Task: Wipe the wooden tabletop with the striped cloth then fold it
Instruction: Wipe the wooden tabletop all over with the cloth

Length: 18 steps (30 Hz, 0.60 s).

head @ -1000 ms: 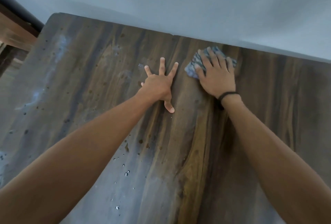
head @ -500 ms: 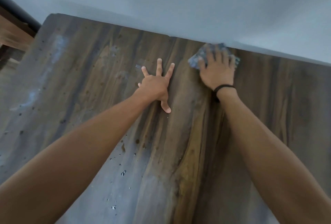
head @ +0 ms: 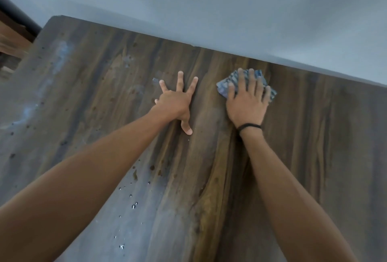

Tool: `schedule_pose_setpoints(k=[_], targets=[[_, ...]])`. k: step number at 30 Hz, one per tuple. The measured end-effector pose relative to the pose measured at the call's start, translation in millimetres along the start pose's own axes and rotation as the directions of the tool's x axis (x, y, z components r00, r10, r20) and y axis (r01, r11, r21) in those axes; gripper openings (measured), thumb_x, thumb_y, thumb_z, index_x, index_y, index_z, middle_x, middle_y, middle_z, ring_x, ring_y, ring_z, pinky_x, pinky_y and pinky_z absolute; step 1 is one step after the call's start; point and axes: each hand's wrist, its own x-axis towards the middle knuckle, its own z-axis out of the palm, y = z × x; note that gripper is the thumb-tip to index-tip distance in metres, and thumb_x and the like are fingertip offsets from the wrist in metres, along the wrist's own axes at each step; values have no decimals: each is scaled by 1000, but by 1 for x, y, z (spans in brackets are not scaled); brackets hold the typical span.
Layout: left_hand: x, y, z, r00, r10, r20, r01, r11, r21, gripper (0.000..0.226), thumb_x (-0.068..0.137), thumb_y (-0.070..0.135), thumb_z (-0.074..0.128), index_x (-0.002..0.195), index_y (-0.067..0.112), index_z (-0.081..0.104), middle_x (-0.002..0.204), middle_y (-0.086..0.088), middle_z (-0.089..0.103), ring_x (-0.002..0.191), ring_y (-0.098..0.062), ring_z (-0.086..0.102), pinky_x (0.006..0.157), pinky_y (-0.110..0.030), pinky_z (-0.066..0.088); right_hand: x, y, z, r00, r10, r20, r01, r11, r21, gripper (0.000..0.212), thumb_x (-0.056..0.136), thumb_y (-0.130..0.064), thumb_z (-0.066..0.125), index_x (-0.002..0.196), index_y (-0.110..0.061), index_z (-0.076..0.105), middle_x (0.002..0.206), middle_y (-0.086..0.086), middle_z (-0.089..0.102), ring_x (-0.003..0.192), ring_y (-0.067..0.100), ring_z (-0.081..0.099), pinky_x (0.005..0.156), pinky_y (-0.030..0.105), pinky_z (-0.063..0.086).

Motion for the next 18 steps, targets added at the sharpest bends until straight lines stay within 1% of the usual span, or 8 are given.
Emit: schedule_pose_setpoints(k=[3, 4, 7, 8, 11, 12, 16, 18], targets=[[-1, 1, 1, 1000, -8, 1, 8, 1000, 8, 163, 49, 44, 96, 142, 44, -38, 150, 4, -49, 141, -56, -23, 107, -71, 31, -25, 1, 3, 957, -279, 81, 282, 959, -19, 57, 106, -51, 26, 159, -32, 25, 166, 2, 25, 152, 27, 23, 124, 51, 11], [-1, 0, 2, 1000, -10, -3, 10, 1000, 14, 163, 49, 44, 96, 142, 44, -38, 149, 4, -50, 141, -56, -23, 107, -71, 31, -27, 13, -1, 948, -304, 97, 307, 952, -15, 56, 106, -51, 26, 159, -33, 24, 166, 0, 24, 153, 25, 22, 124, 50, 10], [0, 0, 0, 1000, -9, 5, 9, 1000, 3, 163, 50, 43, 96, 142, 44, -39, 149, 4, -50, 140, -56, -24, 107, -71, 31, -14, 21, -9, 998, -17, 62, 16, 1000, 7, 57, 106, -51, 27, 160, -33, 22, 168, 1, 21, 154, 27, 18, 125, 52, 8], [0, 1, 0, 1000, -8, 11, 8, 1000, 1, 163, 51, 43, 96, 142, 43, -39, 148, 4, -51, 140, -56, -24, 107, -71, 31, -16, 14, -8, 996, -6, 90, 6, 1000, 0, 57, 106, -50, 27, 160, -32, 21, 168, 2, 19, 154, 28, 17, 125, 52, 6], [-2, 0, 0, 1000, -13, 5, 12, 1000, 16, 162, 51, 45, 95, 142, 43, -39, 148, 4, -51, 140, -56, -23, 107, -69, 33, -39, 12, -5, 932, -331, 148, 337, 941, -16, 58, 106, -52, 24, 160, -33, 20, 168, 1, 20, 154, 27, 19, 124, 50, 7], [-2, 0, 0, 1000, -11, -1, 11, 1000, 19, 162, 51, 45, 95, 142, 43, -39, 148, 3, -51, 140, -57, -23, 107, -69, 33, -38, 21, -8, 925, -352, 143, 358, 933, -22, 58, 105, -53, 23, 160, -33, 22, 167, 0, 22, 153, 26, 20, 124, 50, 10], [1, -1, 1, 1000, 9, -13, -9, 1000, 10, 163, 50, 47, 95, 142, 43, -39, 150, 3, -49, 140, -57, -22, 107, -69, 33, -14, 15, -5, 998, -35, 47, 37, 999, -37, 57, 106, -50, 28, 159, -30, 25, 166, 4, 25, 152, 30, 23, 123, 54, 12], [0, -2, 1, 1000, 10, -18, -10, 1000, 17, 162, 49, 48, 95, 143, 42, -38, 151, 2, -48, 141, -57, -21, 107, -69, 34, -20, 6, -2, 973, -202, 110, 208, 977, -51, 57, 106, -50, 28, 160, -31, 23, 167, 3, 23, 153, 29, 21, 123, 52, 9]])
